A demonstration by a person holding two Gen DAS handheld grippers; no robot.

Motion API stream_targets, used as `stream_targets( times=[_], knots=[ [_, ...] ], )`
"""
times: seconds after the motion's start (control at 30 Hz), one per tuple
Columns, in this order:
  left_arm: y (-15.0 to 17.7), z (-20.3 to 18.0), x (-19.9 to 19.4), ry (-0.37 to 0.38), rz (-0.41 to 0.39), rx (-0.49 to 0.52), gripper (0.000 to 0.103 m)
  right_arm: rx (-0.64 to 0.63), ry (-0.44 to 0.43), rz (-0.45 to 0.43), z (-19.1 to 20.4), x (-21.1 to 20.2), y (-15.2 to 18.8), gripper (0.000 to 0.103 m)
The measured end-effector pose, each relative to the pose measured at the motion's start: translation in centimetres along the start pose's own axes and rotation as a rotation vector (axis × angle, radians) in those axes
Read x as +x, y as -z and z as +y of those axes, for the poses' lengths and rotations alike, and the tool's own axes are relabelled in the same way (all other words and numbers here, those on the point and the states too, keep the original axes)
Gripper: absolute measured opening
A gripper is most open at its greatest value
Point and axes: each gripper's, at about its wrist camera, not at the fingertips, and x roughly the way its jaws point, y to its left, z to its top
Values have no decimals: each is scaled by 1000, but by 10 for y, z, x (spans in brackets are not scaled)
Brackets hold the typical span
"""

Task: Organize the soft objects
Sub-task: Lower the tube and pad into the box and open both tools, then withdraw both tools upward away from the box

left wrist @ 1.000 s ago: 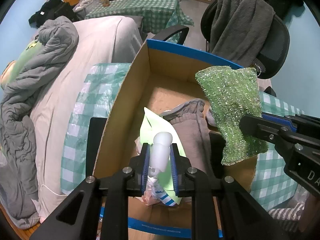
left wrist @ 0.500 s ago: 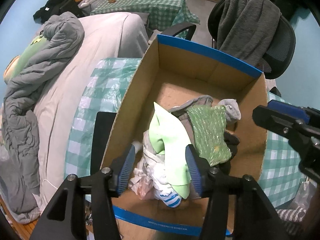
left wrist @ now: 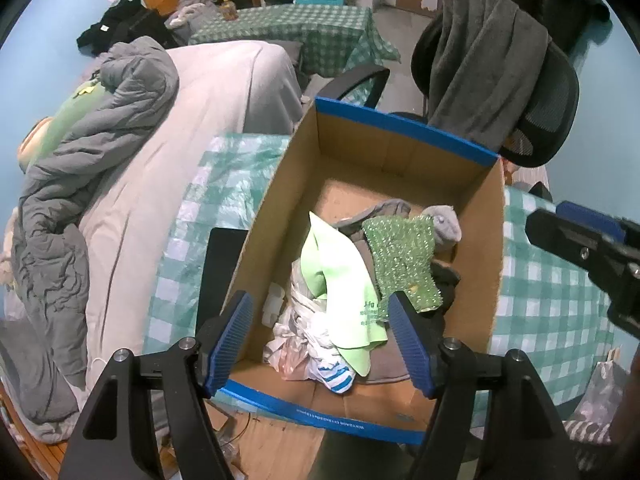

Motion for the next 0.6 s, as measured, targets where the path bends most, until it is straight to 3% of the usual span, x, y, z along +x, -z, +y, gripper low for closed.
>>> stream_targets(
  times=[0.2,0.3,0.6],
  knots=[
    [2,-8,-19,-3,-8,-4,73,9,15,-26,-7,-17,8,60],
    [5,-13,-30,-6,-25,9,86,11,17,-42,-9,-26,11,61],
    [13,-27,-56,-13,-66,36,86,-31,44,-76,-13,-51,20,61]
  ],
)
